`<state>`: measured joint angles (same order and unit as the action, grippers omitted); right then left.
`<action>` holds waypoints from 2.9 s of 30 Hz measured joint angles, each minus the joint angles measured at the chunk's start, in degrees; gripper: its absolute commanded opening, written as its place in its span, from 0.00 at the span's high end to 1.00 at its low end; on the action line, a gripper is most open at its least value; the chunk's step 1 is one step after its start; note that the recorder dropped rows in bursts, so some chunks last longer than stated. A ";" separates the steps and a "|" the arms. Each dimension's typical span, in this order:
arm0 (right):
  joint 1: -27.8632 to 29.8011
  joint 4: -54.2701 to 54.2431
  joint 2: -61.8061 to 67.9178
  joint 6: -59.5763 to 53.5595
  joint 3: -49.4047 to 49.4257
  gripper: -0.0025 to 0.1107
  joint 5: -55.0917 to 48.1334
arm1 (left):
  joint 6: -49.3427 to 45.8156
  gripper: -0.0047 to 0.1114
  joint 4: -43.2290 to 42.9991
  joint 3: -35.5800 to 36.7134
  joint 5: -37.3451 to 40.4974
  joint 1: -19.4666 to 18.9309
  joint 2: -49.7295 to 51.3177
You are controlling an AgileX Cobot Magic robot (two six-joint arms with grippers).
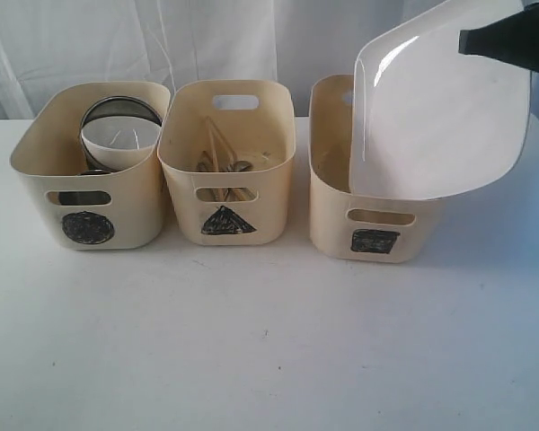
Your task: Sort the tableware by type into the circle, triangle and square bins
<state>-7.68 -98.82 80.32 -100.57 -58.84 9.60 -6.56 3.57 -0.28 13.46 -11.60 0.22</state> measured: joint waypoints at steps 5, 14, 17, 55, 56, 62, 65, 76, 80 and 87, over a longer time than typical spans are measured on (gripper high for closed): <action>0.00 0.86 1.03 -0.53 -0.55 0.98 0.10 | 0.00 0.96 0.00 0.00 0.00 0.00 0.00; 0.00 1.24 3.31 -0.93 -1.46 0.98 -0.98 | 0.00 0.96 0.00 0.00 0.00 0.00 0.00; 0.00 1.24 4.19 -0.93 -1.46 0.98 -1.22 | 0.00 0.96 0.00 0.00 0.00 0.00 0.00; -3.26 1.64 20.00 0.82 -9.70 0.98 -4.78 | 0.00 0.96 0.00 0.00 0.00 0.00 0.00; -3.38 1.64 20.87 1.49 -10.44 0.98 -4.78 | 0.00 0.96 0.00 0.00 0.00 0.00 0.00; -3.91 1.76 25.82 3.70 -14.86 0.98 -4.56 | 0.00 0.96 0.00 0.00 0.00 0.00 0.00; -3.91 1.76 26.62 3.96 -15.91 0.96 -4.56 | 0.00 0.96 0.00 0.00 0.00 0.00 0.00; -4.35 2.13 27.13 5.27 -16.35 0.29 -5.78 | 0.00 0.96 0.00 0.00 0.00 0.00 0.00; -4.35 1.91 25.80 7.45 -16.35 0.29 -2.78 | 0.00 0.96 0.00 0.00 0.00 0.00 0.00; -4.35 0.71 16.40 6.43 -16.35 0.35 5.99 | 0.00 0.96 0.00 0.00 0.00 0.00 0.00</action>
<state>-12.04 -98.11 96.71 -94.14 -75.18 15.59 -6.56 3.57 -0.28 13.46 -11.60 0.22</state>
